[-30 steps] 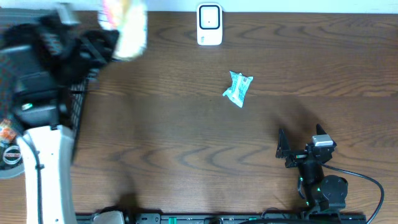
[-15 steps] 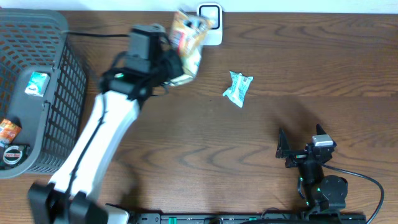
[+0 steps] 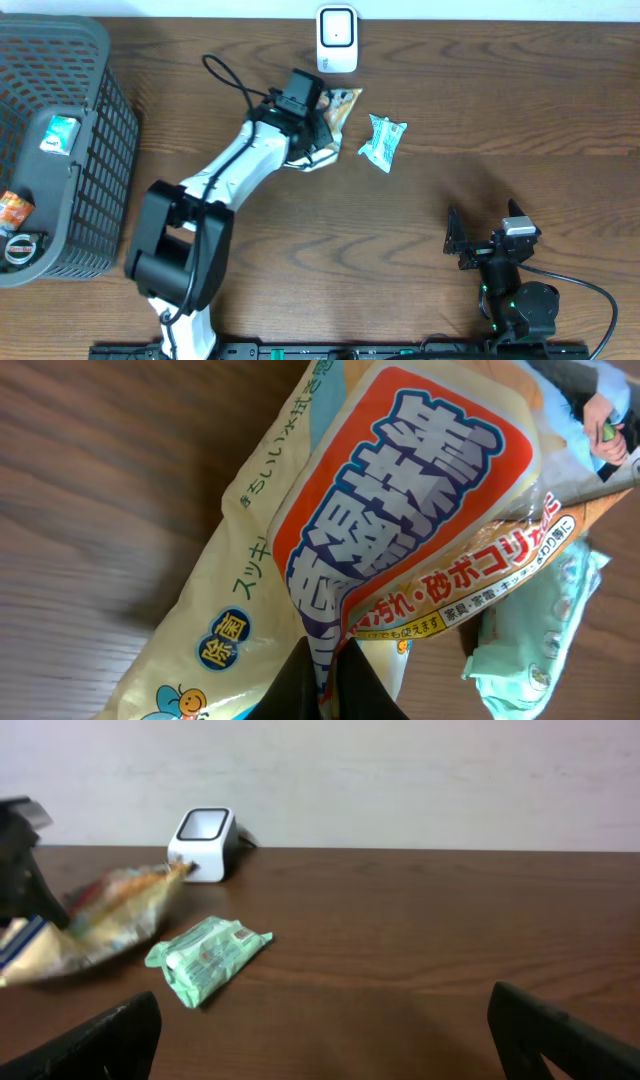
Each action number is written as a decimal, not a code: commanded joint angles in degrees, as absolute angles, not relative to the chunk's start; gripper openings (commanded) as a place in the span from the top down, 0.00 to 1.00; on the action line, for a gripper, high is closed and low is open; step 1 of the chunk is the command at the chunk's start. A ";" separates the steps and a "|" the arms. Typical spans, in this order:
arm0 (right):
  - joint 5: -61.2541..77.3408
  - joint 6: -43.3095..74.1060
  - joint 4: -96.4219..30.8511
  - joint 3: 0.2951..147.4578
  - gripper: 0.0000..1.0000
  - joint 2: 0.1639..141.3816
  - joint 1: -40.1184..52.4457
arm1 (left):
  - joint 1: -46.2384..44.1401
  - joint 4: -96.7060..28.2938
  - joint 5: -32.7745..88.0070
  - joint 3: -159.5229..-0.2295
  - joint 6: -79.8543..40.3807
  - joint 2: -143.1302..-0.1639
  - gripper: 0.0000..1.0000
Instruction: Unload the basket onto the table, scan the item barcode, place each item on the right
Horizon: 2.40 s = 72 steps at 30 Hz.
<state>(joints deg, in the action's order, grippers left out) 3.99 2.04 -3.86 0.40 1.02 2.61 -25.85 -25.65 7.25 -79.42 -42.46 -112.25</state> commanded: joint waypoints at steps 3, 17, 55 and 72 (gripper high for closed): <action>3.53 1.19 -4.10 0.32 0.01 0.82 3.07 | -29.47 -23.53 6.37 -80.38 -46.92 -114.87 0.93; 3.53 1.19 -4.10 0.32 0.01 0.82 3.07 | -34.41 -18.76 7.01 -80.51 -47.37 -112.18 0.38; 3.53 1.19 -4.10 0.32 0.01 0.82 3.07 | 39.77 -43.07 -16.14 -80.82 -25.21 -72.18 0.00; 3.53 1.19 -4.10 0.32 0.01 0.82 3.07 | 41.08 -46.24 -26.41 -80.79 -28.71 -96.88 0.02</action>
